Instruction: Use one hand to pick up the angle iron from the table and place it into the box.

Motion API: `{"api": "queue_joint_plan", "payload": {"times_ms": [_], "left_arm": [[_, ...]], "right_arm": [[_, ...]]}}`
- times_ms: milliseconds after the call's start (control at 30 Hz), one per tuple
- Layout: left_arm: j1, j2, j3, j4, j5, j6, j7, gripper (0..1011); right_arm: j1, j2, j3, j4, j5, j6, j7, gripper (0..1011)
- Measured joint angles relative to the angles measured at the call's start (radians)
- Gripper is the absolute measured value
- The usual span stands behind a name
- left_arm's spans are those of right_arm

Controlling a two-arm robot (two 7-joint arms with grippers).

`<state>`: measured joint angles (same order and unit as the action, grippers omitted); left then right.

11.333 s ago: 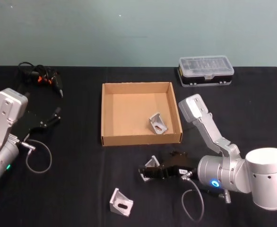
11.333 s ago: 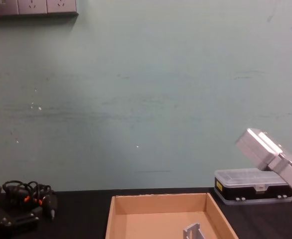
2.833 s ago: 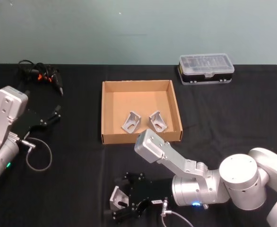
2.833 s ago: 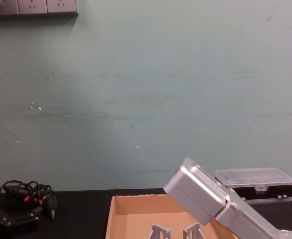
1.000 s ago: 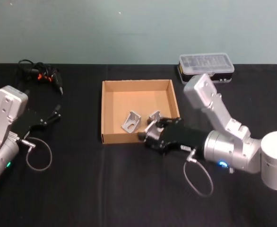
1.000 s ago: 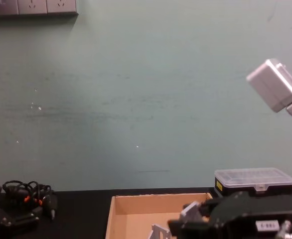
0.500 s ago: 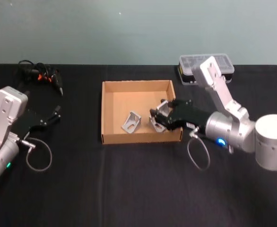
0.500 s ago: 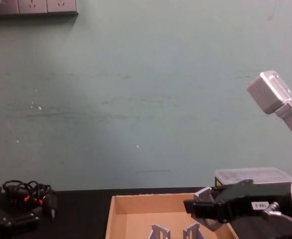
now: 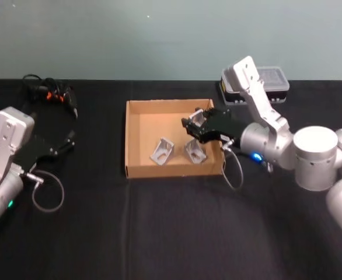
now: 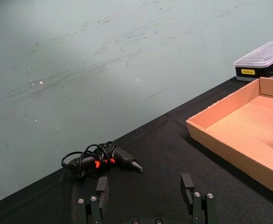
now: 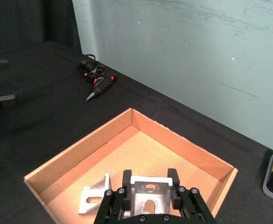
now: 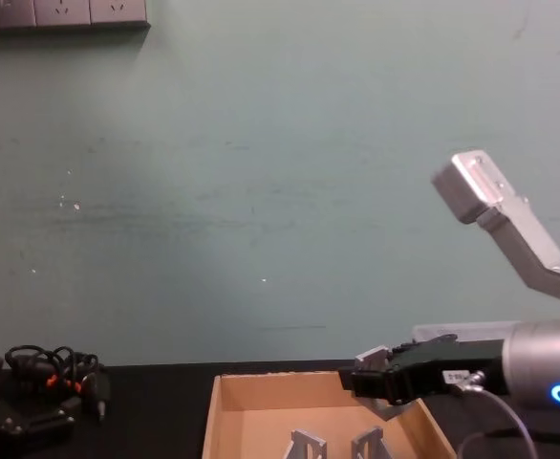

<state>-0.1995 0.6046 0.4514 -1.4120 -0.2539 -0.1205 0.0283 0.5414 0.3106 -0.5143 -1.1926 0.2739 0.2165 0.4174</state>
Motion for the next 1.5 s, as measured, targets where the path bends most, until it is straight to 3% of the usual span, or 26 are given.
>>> {"api": "queue_joint_plan", "payload": {"times_ms": [400,733,1033,1167,1333,1500], "left_arm": [[0.0,0.0,0.0,0.0,0.0,0.0,0.0,1011],[0.0,0.0,0.0,0.0,0.0,0.0,0.0,1011],[0.0,0.0,0.0,0.0,0.0,0.0,0.0,1011],[0.0,0.0,0.0,0.0,0.0,0.0,0.0,1011],[0.0,0.0,0.0,0.0,0.0,0.0,0.0,1011],[0.0,0.0,0.0,0.0,0.0,0.0,0.0,1011]], "right_arm": [[0.08,-0.086,0.011,0.177,-0.039,-0.036,-0.009,452],[0.135,-0.132,0.019,0.297,-0.07,-0.055,-0.008,452],[0.155,-0.152,0.032,0.334,-0.094,-0.048,-0.009,452],[0.156,-0.156,0.038,0.338,-0.103,-0.041,-0.01,539],[0.15,-0.156,0.045,0.33,-0.117,-0.037,-0.012,718],[0.118,-0.144,0.06,0.273,-0.126,-0.036,-0.025,868]]}}
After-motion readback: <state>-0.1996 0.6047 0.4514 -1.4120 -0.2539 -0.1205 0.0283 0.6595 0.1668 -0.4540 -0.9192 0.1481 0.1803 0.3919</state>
